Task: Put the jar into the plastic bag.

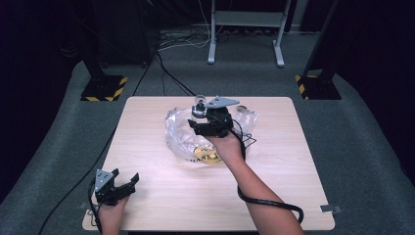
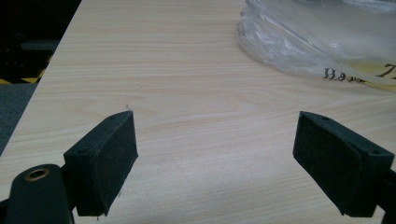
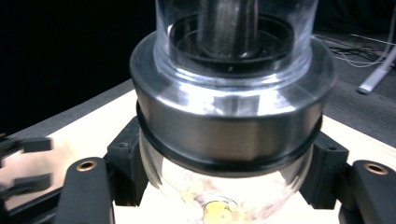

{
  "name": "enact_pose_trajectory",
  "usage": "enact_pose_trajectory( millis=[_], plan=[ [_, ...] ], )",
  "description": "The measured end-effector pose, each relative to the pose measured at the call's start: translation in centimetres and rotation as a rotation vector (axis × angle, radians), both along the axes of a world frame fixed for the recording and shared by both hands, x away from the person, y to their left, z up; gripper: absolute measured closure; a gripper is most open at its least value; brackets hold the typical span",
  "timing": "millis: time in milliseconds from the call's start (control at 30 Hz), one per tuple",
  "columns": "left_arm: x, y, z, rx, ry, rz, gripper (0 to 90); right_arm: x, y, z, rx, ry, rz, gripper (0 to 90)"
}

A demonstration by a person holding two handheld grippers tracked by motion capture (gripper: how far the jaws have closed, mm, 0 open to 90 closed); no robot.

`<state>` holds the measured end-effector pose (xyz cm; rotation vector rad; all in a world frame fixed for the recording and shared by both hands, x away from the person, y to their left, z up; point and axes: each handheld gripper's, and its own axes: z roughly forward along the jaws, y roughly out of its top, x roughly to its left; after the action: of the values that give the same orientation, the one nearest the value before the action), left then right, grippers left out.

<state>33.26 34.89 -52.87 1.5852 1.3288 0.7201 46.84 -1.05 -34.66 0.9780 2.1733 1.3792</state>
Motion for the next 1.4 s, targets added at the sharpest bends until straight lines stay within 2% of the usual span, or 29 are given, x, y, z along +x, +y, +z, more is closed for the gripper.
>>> enact_pose_trajectory(
  millis=[167,400,633,1000,1233,1400],
  plan=[
    [0.0,0.0,0.0,-0.005,-0.001,0.000,13.3,1.5,0.2,-1.0,-0.021,-0.006,-0.053,30.3],
    [0.0,0.1,0.0,-0.013,-0.003,0.002,13.3,3.4,0.0,-2.5,-0.001,0.003,-0.127,30.4],
    [-0.1,0.2,0.0,-0.023,-0.008,0.002,13.3,4.9,0.2,-4.0,-0.013,0.017,-0.186,30.4],
    [-0.1,0.2,0.0,-0.027,-0.010,0.002,13.2,5.9,0.8,-5.8,-0.055,0.017,-0.214,30.4],
    [-0.1,0.3,0.0,-0.029,-0.010,0.000,13.3,6.8,1.1,-7.0,-0.076,0.040,-0.227,30.5],
    [-0.1,0.4,0.0,-0.034,-0.010,-0.001,13.2,7.3,1.1,-7.6,-0.061,0.056,-0.244,30.4]
  ],
)
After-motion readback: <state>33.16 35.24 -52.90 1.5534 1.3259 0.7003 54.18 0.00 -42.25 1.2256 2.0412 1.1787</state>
